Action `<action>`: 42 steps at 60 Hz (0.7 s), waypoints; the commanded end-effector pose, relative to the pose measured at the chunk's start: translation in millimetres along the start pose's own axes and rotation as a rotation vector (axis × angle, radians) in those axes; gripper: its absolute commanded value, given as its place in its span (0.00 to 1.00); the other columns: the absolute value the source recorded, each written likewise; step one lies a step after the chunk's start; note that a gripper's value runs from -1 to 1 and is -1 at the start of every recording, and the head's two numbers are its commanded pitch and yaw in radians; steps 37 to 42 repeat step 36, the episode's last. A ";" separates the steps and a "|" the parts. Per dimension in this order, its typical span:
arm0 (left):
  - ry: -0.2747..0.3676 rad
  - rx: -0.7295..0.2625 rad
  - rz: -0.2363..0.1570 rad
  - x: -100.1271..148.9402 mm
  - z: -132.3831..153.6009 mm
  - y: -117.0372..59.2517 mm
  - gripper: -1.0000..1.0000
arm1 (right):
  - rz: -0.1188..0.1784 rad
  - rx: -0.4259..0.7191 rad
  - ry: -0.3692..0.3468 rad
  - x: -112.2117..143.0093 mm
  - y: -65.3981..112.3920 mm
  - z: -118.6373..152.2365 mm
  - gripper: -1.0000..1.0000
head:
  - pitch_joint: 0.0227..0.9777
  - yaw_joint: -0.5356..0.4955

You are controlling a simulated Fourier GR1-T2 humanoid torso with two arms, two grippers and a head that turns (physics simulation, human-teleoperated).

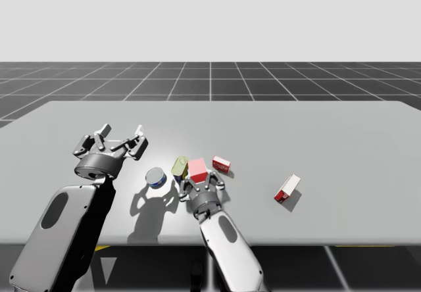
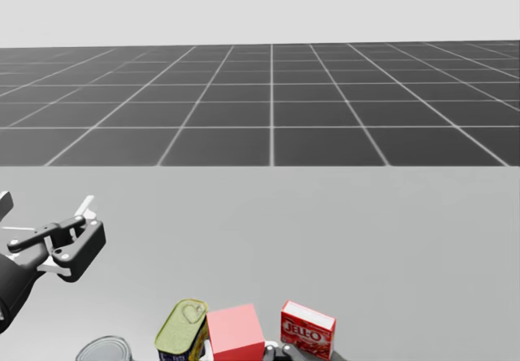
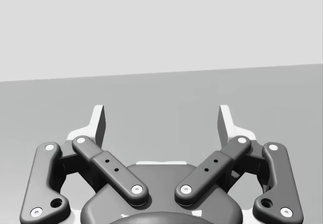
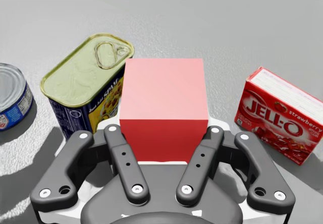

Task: Find the red cube and pick it up.

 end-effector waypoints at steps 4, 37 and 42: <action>-0.002 0.002 0.002 0.4 0.0 0.6 0.00 | -0.019 -0.106 -0.100 40.5 -8.2 11.0 1.00 | 0.45 0.55; -0.010 0.019 0.016 2.3 0.8 0.5 0.00 | 0.000 -0.146 -0.452 157.2 -33.4 62.9 1.00 | 0.45 0.54; -0.010 0.019 0.016 2.3 0.8 0.5 0.00 | 0.000 -0.146 -0.452 157.2 -33.4 62.9 1.00 | 0.45 0.54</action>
